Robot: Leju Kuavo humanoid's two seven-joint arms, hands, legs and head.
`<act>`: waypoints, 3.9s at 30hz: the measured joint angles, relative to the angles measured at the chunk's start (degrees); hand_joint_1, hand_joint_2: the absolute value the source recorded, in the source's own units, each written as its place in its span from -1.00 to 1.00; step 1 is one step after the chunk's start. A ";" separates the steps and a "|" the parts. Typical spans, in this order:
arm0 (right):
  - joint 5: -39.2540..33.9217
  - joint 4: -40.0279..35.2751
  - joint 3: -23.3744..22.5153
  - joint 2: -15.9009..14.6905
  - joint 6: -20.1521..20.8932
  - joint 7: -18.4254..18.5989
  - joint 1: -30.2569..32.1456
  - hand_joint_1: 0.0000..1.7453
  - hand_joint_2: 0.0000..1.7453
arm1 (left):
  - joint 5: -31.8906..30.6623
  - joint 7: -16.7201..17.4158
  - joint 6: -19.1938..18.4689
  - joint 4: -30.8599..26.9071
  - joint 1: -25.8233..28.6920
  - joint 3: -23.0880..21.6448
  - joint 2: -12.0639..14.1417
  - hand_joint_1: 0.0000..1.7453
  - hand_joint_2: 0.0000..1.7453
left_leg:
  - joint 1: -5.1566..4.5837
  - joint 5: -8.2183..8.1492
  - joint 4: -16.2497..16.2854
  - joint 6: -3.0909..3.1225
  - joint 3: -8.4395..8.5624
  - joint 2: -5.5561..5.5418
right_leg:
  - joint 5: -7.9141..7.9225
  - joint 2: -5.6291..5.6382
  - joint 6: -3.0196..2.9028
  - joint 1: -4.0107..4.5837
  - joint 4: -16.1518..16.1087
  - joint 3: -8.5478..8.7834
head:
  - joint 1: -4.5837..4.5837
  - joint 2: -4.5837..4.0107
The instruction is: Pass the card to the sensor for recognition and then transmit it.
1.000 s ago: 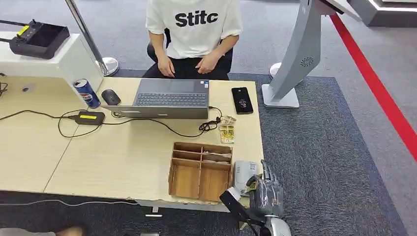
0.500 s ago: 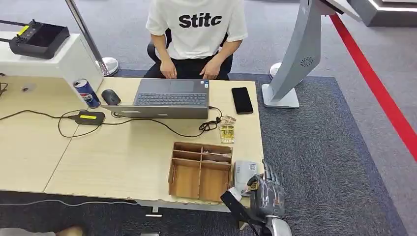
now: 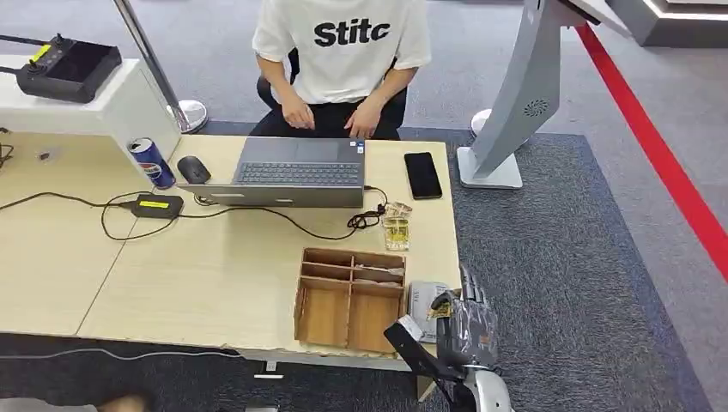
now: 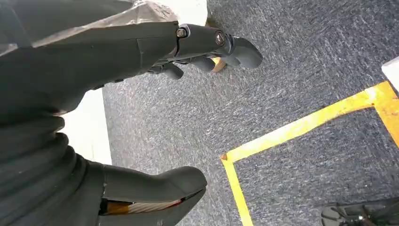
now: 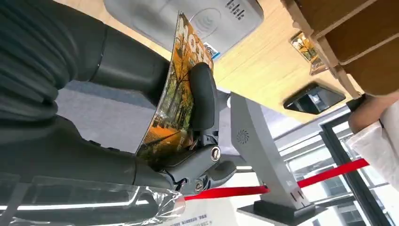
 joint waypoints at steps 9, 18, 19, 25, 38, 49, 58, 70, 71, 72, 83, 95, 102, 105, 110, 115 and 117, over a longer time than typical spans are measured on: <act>1.31 -2.40 -1.33 1.66 -0.33 -3.14 -2.37 1.00 1.00 | -1.16 0.33 -0.52 0.00 -0.40 -0.02 0.00 -1.00 1.00 | 0.00 0.02 0.00 0.00 0.02 0.01 | 0.02 0.00 -0.02 0.01 0.01 0.01 | 0.02 0.00; 1.92 -4.92 -1.73 7.87 0.20 -10.54 -7.91 1.00 1.00 | -2.76 1.16 -0.96 -0.02 -1.72 -0.04 -0.24 -1.00 1.00 | 0.01 0.04 0.00 0.00 0.03 0.01 | 0.02 0.00 -0.02 0.03 0.04 0.01 | 0.00 0.00; 1.86 -4.96 -1.68 8.72 0.20 -11.06 -8.61 1.00 1.00 | -2.93 1.20 -1.16 -0.02 -1.89 -0.04 -0.28 -1.00 1.00 | 0.02 0.04 0.00 0.00 0.03 0.01 | 0.02 0.00 -0.02 0.03 0.04 0.02 | 0.02 0.00; 0.79 -4.87 -1.33 12.26 0.17 -12.61 -11.66 1.00 1.00 | -3.69 1.77 -1.46 -0.24 -2.49 -0.09 -0.57 -1.00 1.00 | 0.01 0.04 0.00 0.00 0.01 -0.01 | 0.02 0.00 -0.02 0.02 0.05 0.02 | 0.02 0.00; -0.22 -2.89 -0.04 18.55 0.44 -15.45 -15.47 1.00 1.00 | -4.79 2.08 -2.14 -0.50 -3.24 -0.11 -1.07 -1.00 1.00 | 0.01 0.05 0.00 0.00 0.02 0.00 | 0.03 0.00 -0.02 0.02 0.05 0.01 | 0.02 0.00; -2.75 1.25 0.50 21.90 0.44 -16.39 -18.57 1.00 1.00 | -5.64 2.12 -2.67 -0.57 -3.72 -0.13 -1.51 -1.00 1.00 | 0.01 0.05 0.00 0.00 0.01 0.01 | 0.03 0.00 -0.02 0.02 0.05 0.01 | 0.02 0.00; -3.36 4.48 0.92 23.74 0.46 -17.18 -20.56 1.00 1.00 | -5.90 2.30 -2.99 -0.74 -4.19 -0.44 -1.75 -1.00 1.00 | 0.01 0.05 0.00 0.00 0.01 0.01 | 0.03 0.00 -0.02 0.02 0.05 0.00 | 0.02 0.00; -4.04 7.69 1.16 25.33 0.35 -17.90 -21.51 1.00 1.00 | -6.08 2.60 -3.02 -0.85 -4.27 -0.92 -2.05 -1.00 1.00 | 0.01 0.05 0.00 0.00 0.00 0.01 | 0.03 0.00 -0.02 0.02 0.05 -0.02 | 0.02 0.00; -4.09 7.89 1.16 25.38 0.35 -17.97 -21.60 1.00 1.00 | -6.08 2.60 -3.06 -0.85 -4.29 -0.96 -2.08 -1.00 1.00 | 0.01 0.05 0.00 0.00 0.00 0.01 | 0.03 0.00 -0.02 0.02 0.05 -0.01 | 0.02 0.00; -4.13 8.15 1.16 25.44 0.30 -18.01 -21.73 1.00 1.00 | -6.12 2.60 -3.08 -0.85 -4.30 -1.01 -2.08 -1.00 1.00 | 0.01 0.05 0.00 0.00 -0.01 0.01 | 0.03 0.00 -0.02 0.02 0.05 -0.02 | 0.02 0.00; -4.22 9.60 1.25 25.97 0.26 -18.10 -22.50 -1.00 1.00 | -6.16 2.58 -3.17 -0.85 -4.39 -1.11 -2.14 -1.00 1.00 | 0.01 0.05 0.00 0.00 -0.01 0.01 | 0.03 0.00 -0.02 0.02 0.05 -0.02 | 0.02 0.00; -3.28 9.92 1.60 26.21 0.04 -17.35 -22.50 -1.00 1.00 | -6.75 2.58 -3.32 -0.85 -4.40 -1.11 -2.19 -1.00 1.00 | 0.01 0.05 0.00 0.00 0.00 0.01 | 0.03 0.00 -0.02 0.02 0.05 -0.02 | 0.02 0.00; -7.25 9.77 1.64 26.23 4.34 -18.10 -22.16 -1.00 1.00 | -6.86 2.51 -3.32 -0.85 -4.37 -1.11 -2.19 -1.00 1.00 | 0.01 0.05 0.00 0.00 0.00 0.01 | 0.03 0.00 -0.02 0.02 0.05 -0.02 | 0.02 0.00; -11.90 8.94 1.66 26.16 7.40 -19.08 -21.65 -1.00 1.00 | -6.93 2.12 -3.21 -0.85 -4.31 -1.11 -2.16 -1.00 1.00 | 0.01 0.05 0.00 0.00 0.00 0.01 | 0.03 0.00 -0.03 0.02 0.05 -0.02 | 0.00 0.00; -20.33 6.42 1.66 25.40 11.43 -20.04 -20.30 -1.00 1.00 | -6.93 1.73 -3.04 -0.85 -4.04 -1.01 -2.01 -1.00 1.00 | 0.02 0.05 0.00 0.00 0.00 0.02 | 0.03 0.01 -0.03 0.02 0.05 -0.04 | 0.02 0.00; -25.16 2.69 1.66 23.61 13.75 -19.69 -18.57 -1.00 1.00 | -6.84 1.31 -2.89 -0.83 -3.65 -0.85 -1.66 -1.00 1.00 | 0.01 0.05 0.00 0.00 0.00 0.01 | 0.03 0.01 -0.03 0.02 0.04 -0.04 | 0.02 0.00; -25.38 1.88 1.66 23.12 13.83 -19.69 -18.39 -1.00 1.00 | -6.84 1.20 -2.86 -0.85 -3.59 -0.81 -1.57 -1.00 1.00 | 0.01 0.05 0.00 0.00 -0.01 0.02 | 0.03 0.01 -0.02 0.02 0.04 -0.03 | 0.02 0.00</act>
